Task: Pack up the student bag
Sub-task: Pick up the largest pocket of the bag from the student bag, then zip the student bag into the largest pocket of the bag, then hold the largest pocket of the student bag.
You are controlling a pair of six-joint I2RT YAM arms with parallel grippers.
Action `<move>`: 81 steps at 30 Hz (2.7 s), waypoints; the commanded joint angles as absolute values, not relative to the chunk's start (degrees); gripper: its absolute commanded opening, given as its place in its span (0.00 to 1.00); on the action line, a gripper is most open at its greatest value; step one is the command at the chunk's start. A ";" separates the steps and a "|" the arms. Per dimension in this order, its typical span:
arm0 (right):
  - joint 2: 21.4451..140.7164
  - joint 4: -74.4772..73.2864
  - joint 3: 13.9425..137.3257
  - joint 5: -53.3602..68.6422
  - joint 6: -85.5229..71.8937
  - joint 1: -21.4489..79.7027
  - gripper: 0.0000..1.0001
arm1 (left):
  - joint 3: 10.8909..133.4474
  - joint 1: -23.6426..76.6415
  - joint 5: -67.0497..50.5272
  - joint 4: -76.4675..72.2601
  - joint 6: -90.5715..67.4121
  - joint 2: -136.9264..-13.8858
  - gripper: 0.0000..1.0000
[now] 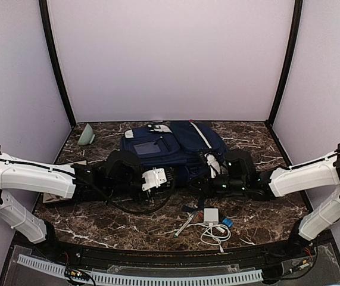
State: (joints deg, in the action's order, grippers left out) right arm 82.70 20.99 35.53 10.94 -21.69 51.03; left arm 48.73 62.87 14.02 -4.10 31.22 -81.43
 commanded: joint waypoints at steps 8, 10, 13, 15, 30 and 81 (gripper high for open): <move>83.98 24.29 36.81 12.22 -20.96 51.42 0.05 | 52.78 63.72 11.19 -11.21 30.50 -76.55 0.00; 83.37 23.75 36.29 12.10 -21.15 51.43 0.00 | 52.68 63.72 11.40 -11.22 30.59 -76.62 0.00; 81.81 22.45 34.92 10.58 -21.37 51.37 0.00 | 52.54 63.59 11.89 -10.96 30.88 -76.72 0.00; 80.26 20.18 34.16 8.29 -21.21 51.27 0.00 | 52.40 63.48 12.39 -10.42 31.23 -76.65 0.00; 65.85 -8.76 29.99 -0.81 -23.14 33.90 0.00 | 48.38 59.21 15.54 -3.23 27.77 -71.43 0.00; 68.38 -8.02 36.99 15.73 -20.52 31.11 0.00 | 73.45 67.32 18.01 -16.48 44.54 -116.37 0.46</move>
State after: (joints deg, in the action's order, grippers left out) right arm 70.50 -11.81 35.35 15.88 -20.25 31.09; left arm 72.29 67.46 11.38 -13.74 42.02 -114.96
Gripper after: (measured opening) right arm 0.016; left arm 0.501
